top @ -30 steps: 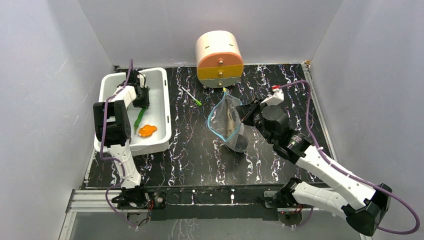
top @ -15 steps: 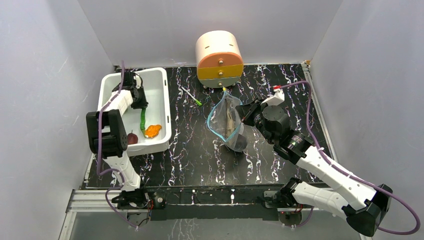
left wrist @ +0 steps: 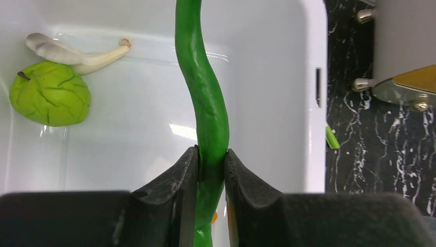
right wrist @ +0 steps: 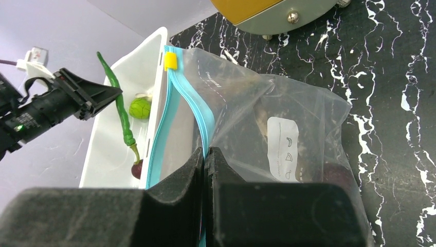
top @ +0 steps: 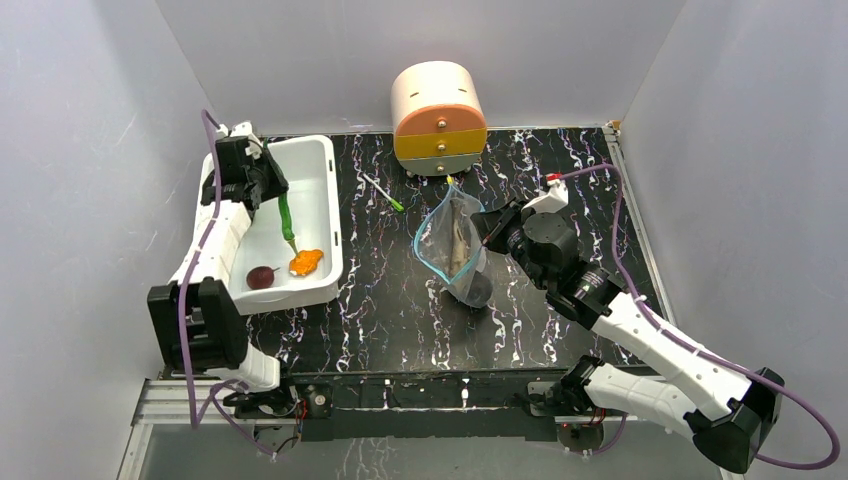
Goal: Place the food in the zip-top bag and seal the zipper
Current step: Pick up the fake vegetable from the bin, then place the fake vegetable in the zipper food storage bag.
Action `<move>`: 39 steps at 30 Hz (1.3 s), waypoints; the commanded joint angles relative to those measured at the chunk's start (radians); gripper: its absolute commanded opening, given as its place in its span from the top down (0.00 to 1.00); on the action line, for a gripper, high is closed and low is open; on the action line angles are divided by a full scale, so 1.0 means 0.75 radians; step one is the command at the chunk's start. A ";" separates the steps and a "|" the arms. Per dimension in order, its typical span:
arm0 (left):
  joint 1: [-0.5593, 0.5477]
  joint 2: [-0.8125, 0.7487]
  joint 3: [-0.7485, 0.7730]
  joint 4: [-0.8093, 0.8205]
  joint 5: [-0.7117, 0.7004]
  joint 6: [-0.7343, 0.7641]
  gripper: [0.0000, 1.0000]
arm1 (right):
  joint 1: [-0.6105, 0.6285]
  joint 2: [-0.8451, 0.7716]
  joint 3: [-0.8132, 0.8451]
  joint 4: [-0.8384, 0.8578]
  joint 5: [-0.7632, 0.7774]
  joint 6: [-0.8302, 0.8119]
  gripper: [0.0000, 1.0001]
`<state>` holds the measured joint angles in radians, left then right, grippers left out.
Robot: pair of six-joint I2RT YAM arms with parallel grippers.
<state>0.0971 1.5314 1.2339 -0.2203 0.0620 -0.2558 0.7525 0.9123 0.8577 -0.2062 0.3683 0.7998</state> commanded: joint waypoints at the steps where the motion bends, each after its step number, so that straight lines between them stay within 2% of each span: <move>1: 0.008 -0.196 -0.066 0.082 0.076 -0.054 1.00 | 0.002 0.011 0.020 0.113 -0.006 0.037 1.00; 8: 0.008 -0.429 -0.114 0.141 0.215 -0.113 1.00 | 0.003 0.029 0.038 0.111 -0.013 0.129 1.00; 13: 0.003 -0.436 -0.028 0.165 0.522 -0.172 1.00 | 0.003 0.060 0.051 0.108 -0.027 0.185 1.00; 17: -0.009 -0.437 -0.013 0.249 0.725 -0.320 1.00 | 0.003 0.081 0.061 0.123 -0.027 0.213 1.00; 23: -0.067 -0.475 -0.058 0.401 0.861 -0.543 1.00 | 0.003 0.070 0.043 0.159 -0.020 0.279 1.00; 28: -0.149 -0.508 -0.173 0.680 0.889 -0.759 1.00 | 0.003 0.070 0.019 0.213 0.015 0.341 1.00; 34: -0.218 -0.510 -0.271 0.857 0.878 -0.915 1.00 | 0.003 0.102 0.016 0.258 0.002 0.429 1.00; 39: -0.362 -0.549 -0.338 0.959 0.751 -0.906 1.00 | 0.003 0.133 0.013 0.282 0.005 0.496 1.00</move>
<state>-0.0959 1.1732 1.0008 0.3725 0.6765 -0.9016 0.7525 1.0023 0.8581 -0.0967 0.3531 1.1046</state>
